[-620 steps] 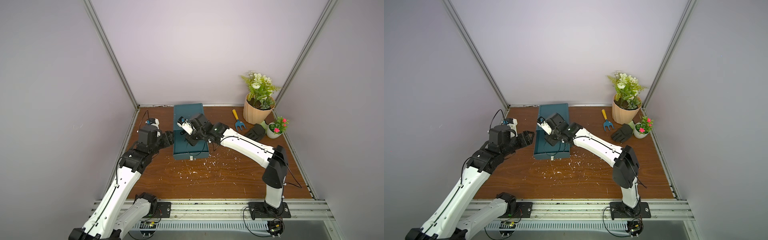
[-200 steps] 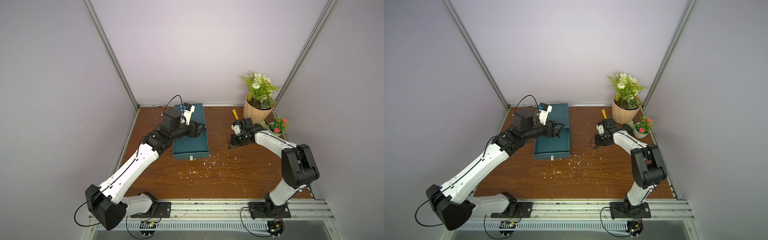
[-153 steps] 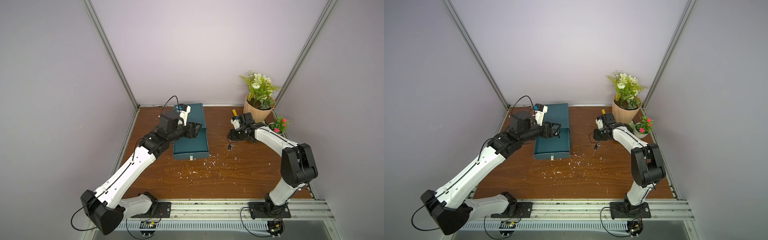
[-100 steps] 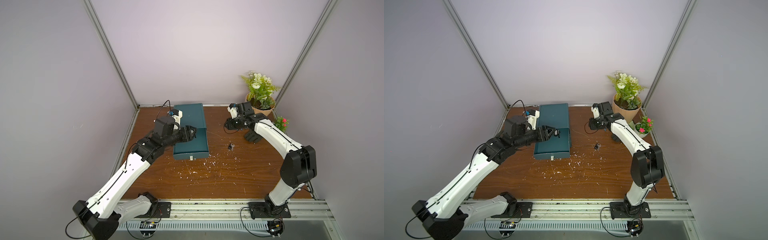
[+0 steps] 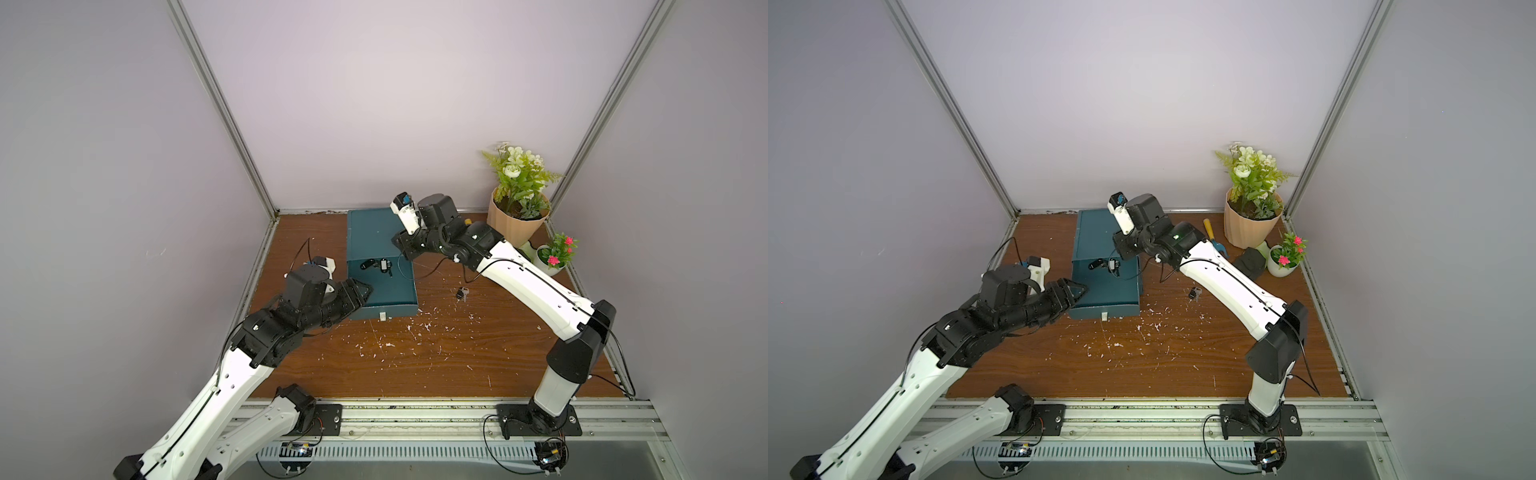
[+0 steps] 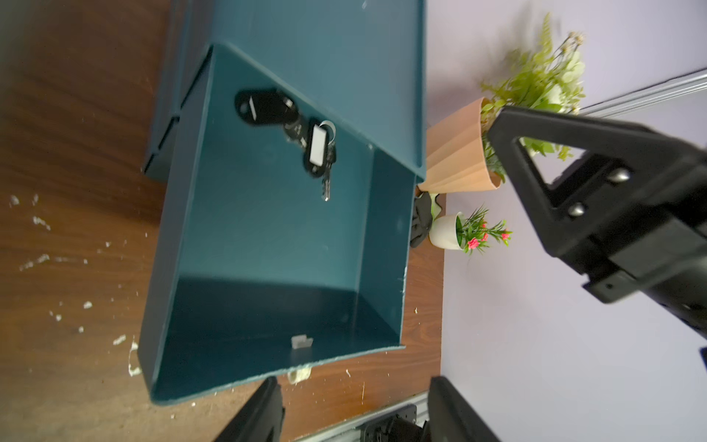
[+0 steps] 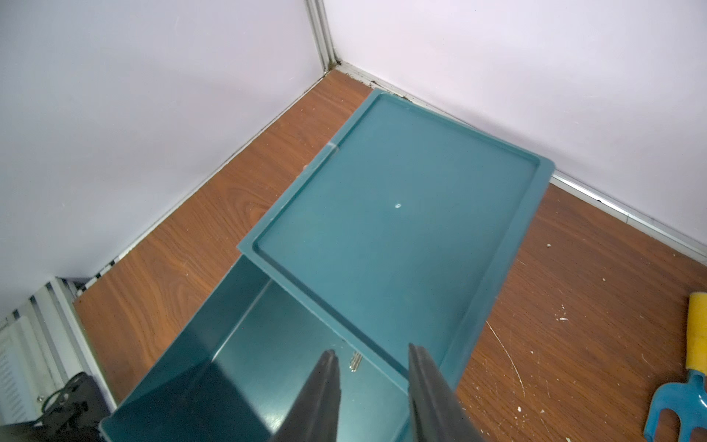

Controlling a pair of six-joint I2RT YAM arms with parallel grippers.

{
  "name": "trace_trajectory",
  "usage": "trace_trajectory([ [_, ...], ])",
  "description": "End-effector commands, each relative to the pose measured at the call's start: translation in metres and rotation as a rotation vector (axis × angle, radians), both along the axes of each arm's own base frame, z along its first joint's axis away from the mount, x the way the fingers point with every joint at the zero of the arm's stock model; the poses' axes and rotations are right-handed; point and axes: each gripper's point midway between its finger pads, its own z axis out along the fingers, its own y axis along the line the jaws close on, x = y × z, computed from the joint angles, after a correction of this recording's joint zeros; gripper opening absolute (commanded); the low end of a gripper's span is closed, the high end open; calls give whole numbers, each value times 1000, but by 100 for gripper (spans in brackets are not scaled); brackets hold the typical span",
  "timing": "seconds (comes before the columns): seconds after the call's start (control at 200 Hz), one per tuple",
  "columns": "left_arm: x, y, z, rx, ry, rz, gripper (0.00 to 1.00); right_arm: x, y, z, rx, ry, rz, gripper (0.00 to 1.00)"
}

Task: Take the keys out of the drawer
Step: Pick up the key from the drawer.

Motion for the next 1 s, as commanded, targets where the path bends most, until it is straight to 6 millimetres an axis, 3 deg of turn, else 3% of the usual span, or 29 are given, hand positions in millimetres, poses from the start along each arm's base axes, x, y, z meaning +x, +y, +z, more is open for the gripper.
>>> trace_trajectory([
  [0.0, -14, -4, -24, -28, 141, -17, 63, -2, 1, 10, -38, -63, -3, 36],
  [0.315, -27, 1, -65, -98, 342, 63, 63, -32, 8, 4, -101, -72, 44, 36],
  [0.665, -13, 11, -36, -228, 326, 230, 63, -51, 4, 14, -31, -103, 61, 36],
  [0.996, 1, 16, -50, -285, 425, 402, 65, -55, -6, 9, -56, -120, 61, 36],
])
